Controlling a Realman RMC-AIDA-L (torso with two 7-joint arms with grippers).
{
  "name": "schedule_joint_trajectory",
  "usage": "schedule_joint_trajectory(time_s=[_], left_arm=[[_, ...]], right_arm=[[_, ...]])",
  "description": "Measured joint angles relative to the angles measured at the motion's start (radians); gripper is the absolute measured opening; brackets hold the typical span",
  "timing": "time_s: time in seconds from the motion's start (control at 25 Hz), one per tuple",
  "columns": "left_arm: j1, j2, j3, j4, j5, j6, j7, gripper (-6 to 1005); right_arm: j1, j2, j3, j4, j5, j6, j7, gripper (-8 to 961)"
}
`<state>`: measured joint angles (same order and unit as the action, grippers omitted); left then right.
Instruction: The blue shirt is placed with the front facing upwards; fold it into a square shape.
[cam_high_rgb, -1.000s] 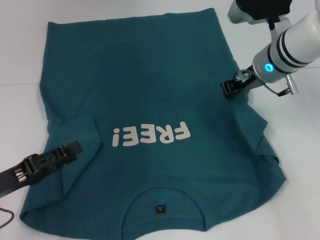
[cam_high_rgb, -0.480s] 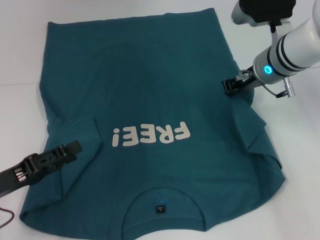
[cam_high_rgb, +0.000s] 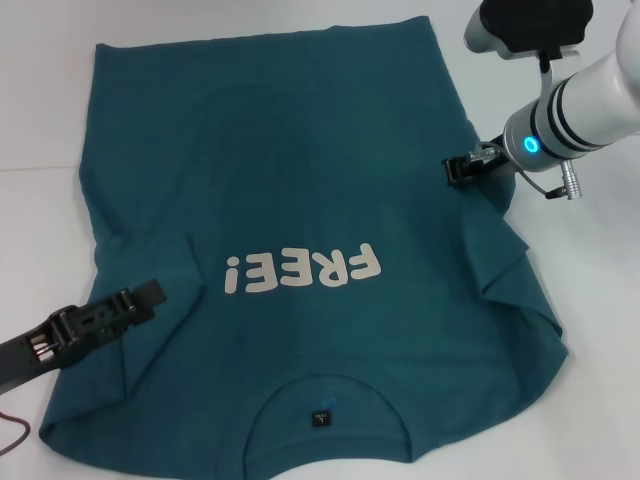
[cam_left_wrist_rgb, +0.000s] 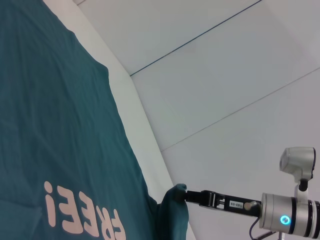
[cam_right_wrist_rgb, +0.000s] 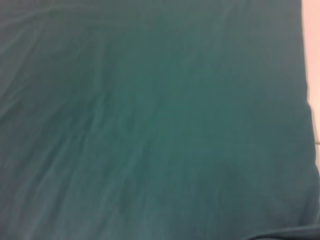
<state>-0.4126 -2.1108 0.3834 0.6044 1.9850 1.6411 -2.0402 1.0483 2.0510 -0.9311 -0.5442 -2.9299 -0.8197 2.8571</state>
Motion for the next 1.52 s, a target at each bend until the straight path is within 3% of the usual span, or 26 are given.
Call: schedule_joint_trajectory(time_s=[0.44, 0.72, 0.92, 1.08, 1.52], left_arm=[[0.002, -0.001, 0.000, 0.000, 0.000, 0.000, 0.000, 609], [0.004, -0.002, 0.000, 0.000, 0.000, -0.001, 0.000, 609], [0.005, -0.002, 0.000, 0.000, 0.000, -0.001, 0.000, 609], [0.005, -0.002, 0.000, 0.000, 0.000, -0.001, 0.000, 609], [0.005, -0.001, -0.011, 0.000, 0.000, -0.001, 0.000, 608]], right_arm=[[0.000, 0.012, -0.056, 0.014, 0.000, -0.015, -0.006, 23], [0.010, 0.025, -0.056, 0.003, 0.024, -0.041, -0.014, 258], [0.000, 0.003, -0.054, -0.001, 0.178, -0.088, -0.090, 361], [-0.009, -0.012, -0.058, -0.012, 0.189, -0.124, -0.103, 444], [-0.110, -0.011, -0.054, -0.176, 0.147, -0.282, -0.095, 445]])
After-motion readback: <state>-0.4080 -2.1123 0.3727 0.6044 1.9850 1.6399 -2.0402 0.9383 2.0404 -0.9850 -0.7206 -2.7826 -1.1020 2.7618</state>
